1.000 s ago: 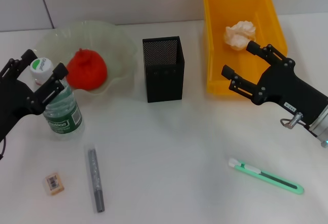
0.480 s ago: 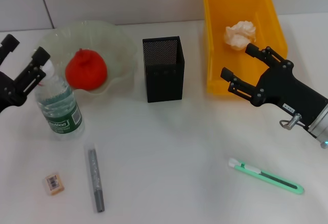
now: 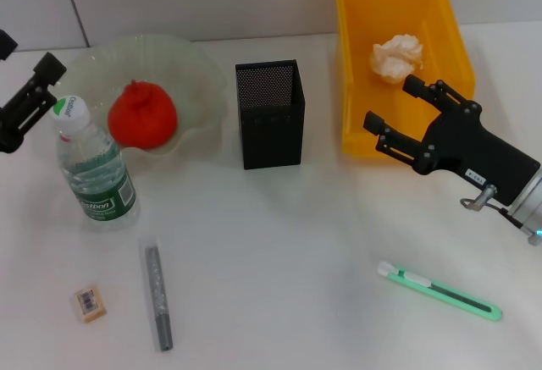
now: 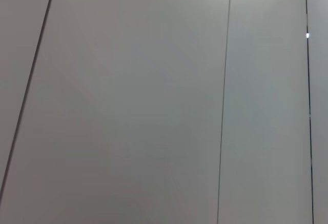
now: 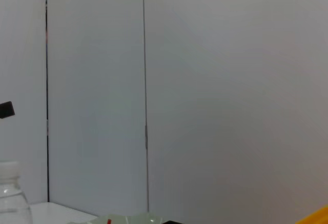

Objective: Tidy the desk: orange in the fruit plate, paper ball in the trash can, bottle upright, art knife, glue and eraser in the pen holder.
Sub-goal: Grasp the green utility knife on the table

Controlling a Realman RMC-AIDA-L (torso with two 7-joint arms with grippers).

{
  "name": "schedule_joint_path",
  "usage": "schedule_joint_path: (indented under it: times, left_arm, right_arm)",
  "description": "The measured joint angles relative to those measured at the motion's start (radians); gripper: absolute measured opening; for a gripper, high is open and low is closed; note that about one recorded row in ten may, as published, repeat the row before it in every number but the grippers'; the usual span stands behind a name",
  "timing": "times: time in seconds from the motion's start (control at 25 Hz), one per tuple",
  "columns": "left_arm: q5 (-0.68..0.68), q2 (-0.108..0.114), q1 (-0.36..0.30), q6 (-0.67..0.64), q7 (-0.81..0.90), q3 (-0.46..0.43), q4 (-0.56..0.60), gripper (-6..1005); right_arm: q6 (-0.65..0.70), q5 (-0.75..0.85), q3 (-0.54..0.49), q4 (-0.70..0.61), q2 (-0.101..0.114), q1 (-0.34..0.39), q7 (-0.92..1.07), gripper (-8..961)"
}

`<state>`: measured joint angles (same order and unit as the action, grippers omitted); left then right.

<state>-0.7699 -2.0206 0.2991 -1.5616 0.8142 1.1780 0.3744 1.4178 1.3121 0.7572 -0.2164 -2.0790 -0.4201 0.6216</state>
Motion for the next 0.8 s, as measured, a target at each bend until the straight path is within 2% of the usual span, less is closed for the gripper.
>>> schedule_joint_path:
  times: [0.04, 0.12, 0.16, 0.28, 0.36, 0.4, 0.52, 0.56, 0.8]
  left_arm:
    - [-0.001, 0.011, 0.005, 0.0, 0.0, 0.001, 0.006, 792]
    - [-0.003, 0.017, 0.007, 0.0, 0.002, 0.001, 0.012, 790]
    - [-0.003, 0.017, 0.007, 0.0, 0.002, 0.001, 0.012, 789]
    - [-0.003, 0.017, 0.007, 0.0, 0.002, 0.001, 0.012, 787]
    - [-0.018, 0.025, 0.009, 0.003, 0.009, -0.002, 0.025, 786]
    - [-0.07, 0.048, 0.022, 0.006, 0.028, -0.01, 0.05, 786]
    - [-0.09, 0.058, 0.03, 0.007, 0.034, -0.01, 0.055, 786]
    - [-0.127, 0.074, 0.043, 0.006, 0.058, -0.011, 0.067, 786]
    - [-0.211, 0.093, 0.053, -0.008, 0.089, -0.014, 0.113, 786]
  right_arm:
    - [0.0, 0.0, 0.0, 0.0, 0.0, 0.0, 0.0, 827]
    - [0.01, 0.03, 0.002, -0.043, 0.0, 0.008, 0.061, 827]
    - [0.032, 0.076, 0.003, -0.106, 0.0, 0.021, 0.145, 827]
    - [0.055, 0.12, 0.003, -0.173, 0.001, 0.03, 0.235, 827]
    - [0.094, 0.177, 0.003, -0.249, 0.001, 0.036, 0.32, 827]
    - [0.11, 0.195, 0.004, -0.27, 0.001, 0.036, 0.34, 827]
    - [0.141, 0.218, 0.006, -0.306, 0.001, 0.04, 0.374, 827]
    - [0.163, 0.241, 0.008, -0.339, 0.001, 0.042, 0.406, 826]
    - [0.177, 0.329, 0.01, -0.438, 0.001, 0.043, 0.506, 826]
